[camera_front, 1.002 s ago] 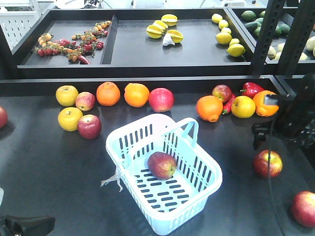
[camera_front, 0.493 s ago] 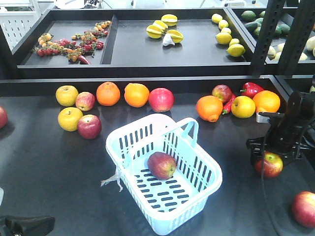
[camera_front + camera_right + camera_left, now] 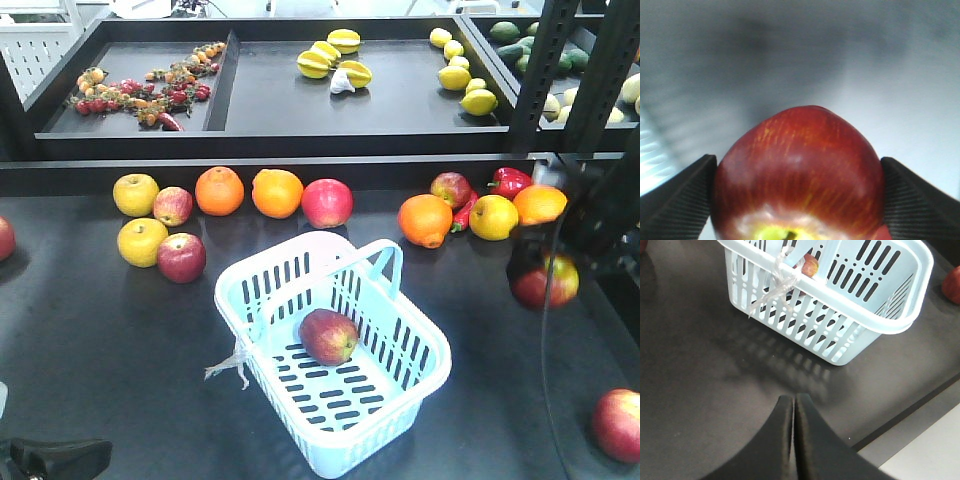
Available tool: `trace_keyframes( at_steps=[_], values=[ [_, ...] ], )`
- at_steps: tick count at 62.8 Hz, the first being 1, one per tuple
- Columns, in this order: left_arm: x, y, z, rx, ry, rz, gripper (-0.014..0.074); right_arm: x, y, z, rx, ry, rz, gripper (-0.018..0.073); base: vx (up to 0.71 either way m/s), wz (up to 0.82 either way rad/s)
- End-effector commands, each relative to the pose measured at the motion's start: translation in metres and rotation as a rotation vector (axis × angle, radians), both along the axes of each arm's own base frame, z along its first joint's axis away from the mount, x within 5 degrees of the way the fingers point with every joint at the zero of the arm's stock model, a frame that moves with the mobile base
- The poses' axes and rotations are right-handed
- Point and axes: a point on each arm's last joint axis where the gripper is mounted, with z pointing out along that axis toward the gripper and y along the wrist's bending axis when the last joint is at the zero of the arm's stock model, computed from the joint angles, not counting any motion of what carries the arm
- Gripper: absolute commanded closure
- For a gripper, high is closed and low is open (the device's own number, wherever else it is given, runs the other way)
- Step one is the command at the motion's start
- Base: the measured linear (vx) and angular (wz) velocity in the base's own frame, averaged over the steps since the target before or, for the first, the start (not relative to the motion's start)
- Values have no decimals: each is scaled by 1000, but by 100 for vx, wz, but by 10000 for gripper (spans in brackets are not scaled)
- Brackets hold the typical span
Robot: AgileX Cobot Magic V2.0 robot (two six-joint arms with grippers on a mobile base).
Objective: Pick three apples into basket with both arms
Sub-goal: 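Reach the right gripper to a second red apple beside the basket, then grasp the second apple and lower it into the basket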
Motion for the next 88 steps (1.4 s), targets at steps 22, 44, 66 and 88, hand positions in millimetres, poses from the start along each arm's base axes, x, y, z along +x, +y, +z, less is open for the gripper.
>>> trace_keyframes(
  at_steps=[22, 44, 66, 88],
  values=[
    [4, 0, 10, -32, -45, 29, 603, -65, 56, 118, 217, -151, 186, 564, 0, 0],
    [4, 0, 10, -31, -45, 29, 603, -92, 144, 84, 249, -198, 320, 564, 0, 0],
    [4, 0, 10, -32, -44, 30, 603, -75, 204, 38, 218, -248, 402, 484, 0, 0],
    [4, 0, 10, -33, -44, 30, 603, -72, 208, 24, 252, -217, 417, -27, 0, 0]
  ],
)
